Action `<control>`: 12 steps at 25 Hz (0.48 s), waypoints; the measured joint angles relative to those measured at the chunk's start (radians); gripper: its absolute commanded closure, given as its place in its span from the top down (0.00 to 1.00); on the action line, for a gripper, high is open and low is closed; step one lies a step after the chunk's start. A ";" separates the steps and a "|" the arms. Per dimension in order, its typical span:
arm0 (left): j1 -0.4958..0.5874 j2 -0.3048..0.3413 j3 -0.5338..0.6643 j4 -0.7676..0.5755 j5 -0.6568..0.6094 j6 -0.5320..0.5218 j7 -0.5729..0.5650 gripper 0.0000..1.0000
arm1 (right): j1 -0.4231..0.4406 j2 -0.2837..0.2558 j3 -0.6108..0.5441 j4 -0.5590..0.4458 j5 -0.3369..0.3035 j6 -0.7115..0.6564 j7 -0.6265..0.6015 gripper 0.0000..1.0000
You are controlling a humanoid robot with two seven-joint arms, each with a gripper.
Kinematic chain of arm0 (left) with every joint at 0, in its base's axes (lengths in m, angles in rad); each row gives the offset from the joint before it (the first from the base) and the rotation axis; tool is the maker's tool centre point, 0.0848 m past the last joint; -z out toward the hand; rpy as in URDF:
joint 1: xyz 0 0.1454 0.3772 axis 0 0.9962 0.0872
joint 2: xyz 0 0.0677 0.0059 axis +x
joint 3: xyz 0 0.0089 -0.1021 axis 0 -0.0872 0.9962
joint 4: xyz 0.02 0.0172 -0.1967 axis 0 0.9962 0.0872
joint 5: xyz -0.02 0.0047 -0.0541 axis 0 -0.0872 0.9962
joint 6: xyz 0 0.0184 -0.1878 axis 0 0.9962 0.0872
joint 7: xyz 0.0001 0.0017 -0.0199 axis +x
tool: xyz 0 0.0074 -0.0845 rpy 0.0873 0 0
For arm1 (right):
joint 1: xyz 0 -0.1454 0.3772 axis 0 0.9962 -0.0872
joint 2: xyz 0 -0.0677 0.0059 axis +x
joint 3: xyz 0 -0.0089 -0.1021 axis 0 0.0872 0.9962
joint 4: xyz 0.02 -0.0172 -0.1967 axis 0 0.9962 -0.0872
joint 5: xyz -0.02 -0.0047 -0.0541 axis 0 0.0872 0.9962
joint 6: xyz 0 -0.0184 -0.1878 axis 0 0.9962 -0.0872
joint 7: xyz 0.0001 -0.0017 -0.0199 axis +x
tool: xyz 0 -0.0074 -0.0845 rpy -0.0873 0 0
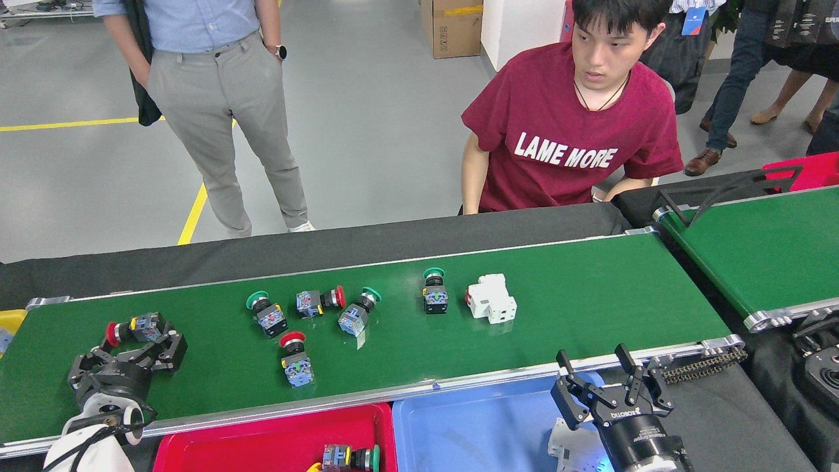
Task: Pick switch part from conveyor to tray
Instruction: 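Grasp a second white breaker block on the belt with the right gripper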
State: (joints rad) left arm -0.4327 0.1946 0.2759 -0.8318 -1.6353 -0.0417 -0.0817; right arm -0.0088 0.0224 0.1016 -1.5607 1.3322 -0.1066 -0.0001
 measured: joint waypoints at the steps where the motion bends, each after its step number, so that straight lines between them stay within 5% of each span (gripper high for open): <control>1: -0.008 0.002 -0.027 0.012 0.001 0.034 0.002 0.69 | -0.022 0.005 0.036 0.016 0.006 0.027 0.003 0.96; 7: 0.000 0.001 -0.096 0.024 0.006 0.070 0.109 0.11 | -0.165 0.027 0.257 0.156 0.013 0.227 0.018 0.96; 12: 0.092 -0.009 -0.100 -0.173 0.020 -0.166 0.193 0.11 | -0.182 0.033 0.297 0.197 0.014 0.333 0.031 0.96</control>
State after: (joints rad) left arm -0.3407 0.1860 0.1761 -1.0050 -1.6155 -0.2080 0.1114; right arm -0.1905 0.0558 0.3984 -1.3632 1.3461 0.2259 0.0305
